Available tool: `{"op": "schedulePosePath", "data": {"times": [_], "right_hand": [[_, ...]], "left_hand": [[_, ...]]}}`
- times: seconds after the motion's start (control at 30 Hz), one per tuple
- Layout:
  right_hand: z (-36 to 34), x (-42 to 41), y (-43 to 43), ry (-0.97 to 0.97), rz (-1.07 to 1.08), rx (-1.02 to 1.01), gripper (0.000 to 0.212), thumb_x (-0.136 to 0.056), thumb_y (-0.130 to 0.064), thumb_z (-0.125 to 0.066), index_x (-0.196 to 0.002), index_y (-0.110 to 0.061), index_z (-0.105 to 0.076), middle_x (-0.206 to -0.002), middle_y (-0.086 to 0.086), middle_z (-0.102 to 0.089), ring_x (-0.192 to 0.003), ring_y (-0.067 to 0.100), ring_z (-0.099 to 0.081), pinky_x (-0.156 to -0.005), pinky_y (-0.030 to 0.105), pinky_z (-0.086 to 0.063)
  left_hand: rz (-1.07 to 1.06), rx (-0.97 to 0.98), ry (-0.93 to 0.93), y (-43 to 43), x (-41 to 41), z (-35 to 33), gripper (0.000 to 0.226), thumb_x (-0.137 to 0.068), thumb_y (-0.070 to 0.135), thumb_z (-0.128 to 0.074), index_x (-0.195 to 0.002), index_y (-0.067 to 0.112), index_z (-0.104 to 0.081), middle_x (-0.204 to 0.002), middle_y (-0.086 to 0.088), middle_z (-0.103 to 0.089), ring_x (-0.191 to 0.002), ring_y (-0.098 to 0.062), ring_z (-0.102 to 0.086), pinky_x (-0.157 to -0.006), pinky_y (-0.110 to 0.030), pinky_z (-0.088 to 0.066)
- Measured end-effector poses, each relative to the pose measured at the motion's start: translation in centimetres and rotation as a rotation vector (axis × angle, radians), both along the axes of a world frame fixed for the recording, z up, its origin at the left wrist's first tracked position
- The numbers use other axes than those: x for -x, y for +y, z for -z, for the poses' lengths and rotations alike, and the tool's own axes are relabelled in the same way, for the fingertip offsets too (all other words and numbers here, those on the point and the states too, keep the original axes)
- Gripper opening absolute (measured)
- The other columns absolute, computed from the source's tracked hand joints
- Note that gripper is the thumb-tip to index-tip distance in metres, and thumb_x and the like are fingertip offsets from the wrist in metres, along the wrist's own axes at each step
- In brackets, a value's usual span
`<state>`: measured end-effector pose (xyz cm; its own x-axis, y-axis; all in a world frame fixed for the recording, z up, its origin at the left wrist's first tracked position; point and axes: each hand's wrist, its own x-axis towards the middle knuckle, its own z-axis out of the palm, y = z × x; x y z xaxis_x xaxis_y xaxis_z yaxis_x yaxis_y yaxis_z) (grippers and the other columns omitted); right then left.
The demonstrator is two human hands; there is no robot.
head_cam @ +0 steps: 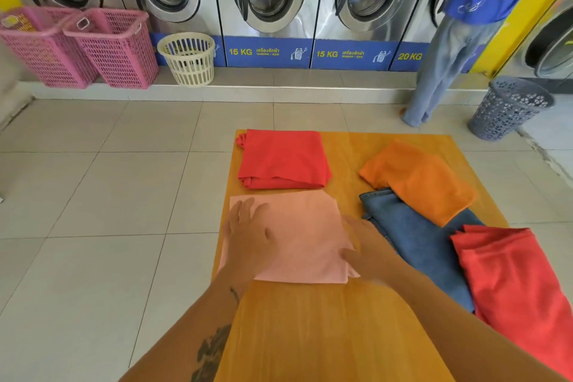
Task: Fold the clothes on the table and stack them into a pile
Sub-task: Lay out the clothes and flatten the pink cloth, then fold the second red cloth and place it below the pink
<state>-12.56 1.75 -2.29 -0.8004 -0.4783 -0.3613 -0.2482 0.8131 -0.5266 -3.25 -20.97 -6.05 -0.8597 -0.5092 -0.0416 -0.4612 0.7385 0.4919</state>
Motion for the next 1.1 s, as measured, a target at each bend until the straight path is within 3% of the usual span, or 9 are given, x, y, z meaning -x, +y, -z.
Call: {"op": "schedulePosePath", "data": {"times": [0.1,0.2,0.33,0.43,0.7,0.83,0.97,1.03,1.1], "right_hand": [[-1.6,0.0,4.8,0.083,0.074,0.048,0.061,-0.088,-0.024,-0.064,-0.145,-0.019,-0.042,-0.137,-0.001,-0.048,-0.121,0.014,-0.047,-0.089,0.013,-0.031],[-3.0,0.1,11.0,0.065,0.187,0.080,0.069,-0.089,-0.021,-0.065,-0.150,-0.024,-0.034,-0.147,0.001,-0.041,-0.132,0.018,-0.042,-0.104,0.027,-0.033],[-3.7,0.4,19.4,0.200,0.262,0.056,0.067,-0.084,-0.010,-0.067,-0.146,-0.015,-0.042,-0.144,0.007,-0.048,-0.133,0.024,-0.042,-0.100,0.013,-0.021],[-3.4,0.8,25.3,0.223,0.287,-0.007,0.068,-0.084,-0.012,-0.067,-0.146,-0.011,-0.040,-0.145,0.009,-0.047,-0.135,0.030,-0.040,-0.107,0.023,-0.024],[-0.3,0.9,36.3,-0.011,0.463,-0.069,0.082,-0.076,-0.031,-0.052,-0.150,-0.041,-0.018,-0.145,0.007,-0.033,-0.126,0.036,-0.038,-0.101,0.049,-0.041],[1.6,1.2,38.0,-0.090,0.388,0.001,0.088,-0.078,-0.036,-0.053,-0.153,-0.041,-0.009,-0.143,0.004,-0.035,-0.122,0.030,-0.044,-0.101,0.044,-0.043],[3.1,1.4,39.3,-0.076,0.384,0.089,0.088,-0.075,-0.036,-0.054,-0.148,-0.052,-0.009,-0.125,0.000,-0.045,-0.109,0.022,-0.048,-0.093,0.039,-0.047],[3.6,1.7,40.0,-0.093,0.395,0.152,0.088,-0.074,-0.035,-0.058,-0.145,-0.056,-0.011,-0.121,-0.003,-0.045,-0.103,0.018,-0.052,-0.087,0.033,-0.048],[4.0,1.8,40.3,-0.116,0.398,0.210,0.089,-0.072,-0.037,-0.061,-0.143,-0.059,-0.013,-0.118,-0.005,-0.046,-0.099,0.013,-0.055,-0.080,0.026,-0.048]], "left_hand": [[0.071,-0.075,0.162,4.0,1.4,-2.1,0.050,-0.084,0.010,-0.048,-0.132,0.022,-0.052,-0.143,0.000,-0.043,-0.136,-0.022,-0.030,-0.113,-0.047,-0.024],[0.212,-0.143,0.243,8.7,3.2,-3.3,0.045,-0.084,0.007,-0.047,-0.127,0.020,-0.056,-0.132,0.002,-0.052,-0.120,-0.020,-0.046,-0.104,-0.042,-0.036],[0.392,-0.282,0.289,16.4,5.6,-4.0,0.045,-0.087,0.005,-0.048,-0.128,0.023,-0.055,-0.126,0.007,-0.051,-0.099,-0.011,-0.055,-0.091,-0.035,-0.048],[0.484,-0.296,0.311,22.8,7.1,-4.4,0.043,-0.086,0.006,-0.054,-0.127,0.020,-0.056,-0.125,0.006,-0.052,-0.108,-0.012,-0.054,-0.094,-0.033,-0.045],[0.709,-0.184,0.082,35.0,12.9,-4.9,0.055,-0.087,0.025,-0.053,-0.141,0.024,-0.042,-0.137,0.004,-0.040,-0.126,-0.017,-0.045,-0.106,-0.043,-0.037],[0.785,0.044,-0.130,37.9,17.3,-5.0,0.069,-0.090,0.035,-0.049,-0.153,0.033,-0.021,-0.155,-0.002,-0.021,-0.135,-0.029,-0.035,-0.107,-0.045,-0.034],[0.795,0.090,-0.289,39.6,21.2,-4.1,0.079,-0.087,0.038,-0.049,-0.154,0.040,-0.008,-0.161,-0.006,-0.013,-0.142,-0.034,-0.025,-0.110,-0.048,-0.032],[0.835,0.090,-0.356,40.1,22.4,-3.8,0.086,-0.082,0.035,-0.050,-0.154,0.041,-0.003,-0.159,-0.006,-0.022,-0.141,-0.032,-0.028,-0.108,-0.048,-0.034],[0.886,0.066,-0.404,40.8,23.0,-3.6,0.094,-0.076,0.031,-0.051,-0.153,0.041,0.003,-0.138,-0.001,-0.047,-0.129,-0.032,-0.044,-0.095,-0.044,-0.042]]}}
